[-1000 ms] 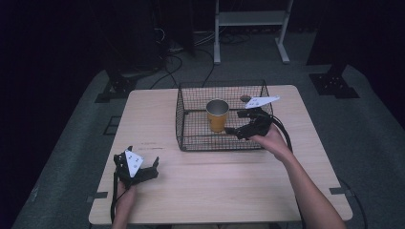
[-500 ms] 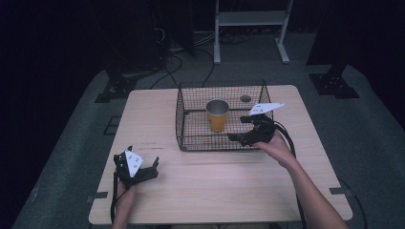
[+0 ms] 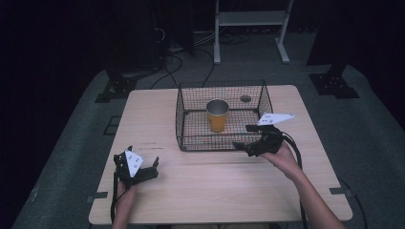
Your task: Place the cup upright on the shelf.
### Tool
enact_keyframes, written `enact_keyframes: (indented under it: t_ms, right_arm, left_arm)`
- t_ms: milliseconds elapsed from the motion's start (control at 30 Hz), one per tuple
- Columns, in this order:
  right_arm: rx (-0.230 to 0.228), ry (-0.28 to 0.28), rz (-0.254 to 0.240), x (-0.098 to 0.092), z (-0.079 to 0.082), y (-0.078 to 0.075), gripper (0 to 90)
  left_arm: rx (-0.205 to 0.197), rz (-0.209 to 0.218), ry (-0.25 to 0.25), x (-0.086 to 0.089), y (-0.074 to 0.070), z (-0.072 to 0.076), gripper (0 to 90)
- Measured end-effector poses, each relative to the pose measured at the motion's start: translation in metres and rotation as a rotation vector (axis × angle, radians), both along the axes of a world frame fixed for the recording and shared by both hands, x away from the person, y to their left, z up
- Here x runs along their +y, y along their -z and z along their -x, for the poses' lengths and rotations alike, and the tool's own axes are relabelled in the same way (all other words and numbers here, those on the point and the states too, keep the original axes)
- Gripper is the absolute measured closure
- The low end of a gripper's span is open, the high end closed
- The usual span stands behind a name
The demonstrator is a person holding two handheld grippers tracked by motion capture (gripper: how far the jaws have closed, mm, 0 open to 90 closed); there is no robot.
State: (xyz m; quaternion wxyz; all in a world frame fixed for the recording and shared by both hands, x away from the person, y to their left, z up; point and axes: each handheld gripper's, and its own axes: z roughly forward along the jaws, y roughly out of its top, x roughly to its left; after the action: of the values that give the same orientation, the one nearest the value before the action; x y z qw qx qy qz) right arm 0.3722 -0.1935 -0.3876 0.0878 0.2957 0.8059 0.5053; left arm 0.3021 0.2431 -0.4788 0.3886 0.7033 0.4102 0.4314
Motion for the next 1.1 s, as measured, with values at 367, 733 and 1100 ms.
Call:
enact_keyframes:
  t_ms: [367,733,1100]
  right_arm:
    - [0.022,0.045,-0.014,-0.018,0.012,0.018,5.9]
    - [0.019,0.065,-0.045,-0.028,0.021,0.025,5.9]
    - [0.019,0.092,-0.053,-0.037,0.033,0.036,5.9]
  left_arm:
    - [0.0,0.0,-0.001,0.0,0.0,0.0,0.0]
    - [0.0,0.001,-0.001,0.0,0.0,0.0,0.0]
    - [-0.001,0.001,-0.001,0.0,0.0,0.0,0.0]
